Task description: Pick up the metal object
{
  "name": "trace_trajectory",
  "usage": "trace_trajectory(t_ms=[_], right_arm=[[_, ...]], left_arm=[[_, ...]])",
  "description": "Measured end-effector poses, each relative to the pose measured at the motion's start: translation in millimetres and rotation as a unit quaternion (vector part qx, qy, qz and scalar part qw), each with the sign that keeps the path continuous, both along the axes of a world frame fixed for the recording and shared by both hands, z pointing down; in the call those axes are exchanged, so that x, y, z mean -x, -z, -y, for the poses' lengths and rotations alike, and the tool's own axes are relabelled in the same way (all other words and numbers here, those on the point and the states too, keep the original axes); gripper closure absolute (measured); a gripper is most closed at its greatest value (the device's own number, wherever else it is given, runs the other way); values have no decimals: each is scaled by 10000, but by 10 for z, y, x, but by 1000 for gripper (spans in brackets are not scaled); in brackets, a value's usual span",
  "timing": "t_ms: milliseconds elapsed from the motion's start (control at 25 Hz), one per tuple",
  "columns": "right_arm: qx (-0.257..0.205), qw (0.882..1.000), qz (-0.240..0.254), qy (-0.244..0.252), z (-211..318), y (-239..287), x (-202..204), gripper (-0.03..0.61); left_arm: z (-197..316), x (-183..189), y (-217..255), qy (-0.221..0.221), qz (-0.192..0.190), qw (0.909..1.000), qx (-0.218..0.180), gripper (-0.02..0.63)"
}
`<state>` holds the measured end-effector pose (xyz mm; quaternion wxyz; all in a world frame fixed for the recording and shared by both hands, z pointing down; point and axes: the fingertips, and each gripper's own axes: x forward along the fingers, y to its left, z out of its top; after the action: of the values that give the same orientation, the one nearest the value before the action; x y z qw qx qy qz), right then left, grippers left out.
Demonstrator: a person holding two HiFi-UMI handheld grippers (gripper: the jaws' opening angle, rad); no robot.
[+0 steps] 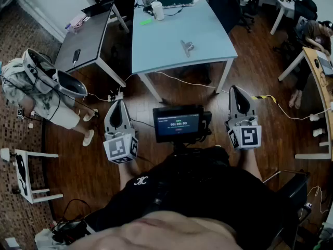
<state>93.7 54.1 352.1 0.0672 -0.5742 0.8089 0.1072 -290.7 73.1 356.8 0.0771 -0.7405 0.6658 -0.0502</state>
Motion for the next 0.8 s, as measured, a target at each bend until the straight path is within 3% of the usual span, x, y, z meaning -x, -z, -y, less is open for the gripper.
trace_trajectory(t_ms=[160, 400, 560, 800], right_arm=[[325, 9995, -46, 45, -34, -161, 163, 598], [412, 9991, -43, -54, 248, -216, 268, 598], [323, 9994, -87, -84, 600, -278, 167, 598], [291, 9995, 77, -122, 1473, -431, -252, 598]], left_arm=[[79, 177, -65, -24, -17, 10000, 80, 603], [422, 325, -92, -84, 0, 9999, 82, 603], [763, 191, -213, -105, 278, 9995, 109, 603], [1648, -244, -310, -223, 376, 9990, 91, 603]])
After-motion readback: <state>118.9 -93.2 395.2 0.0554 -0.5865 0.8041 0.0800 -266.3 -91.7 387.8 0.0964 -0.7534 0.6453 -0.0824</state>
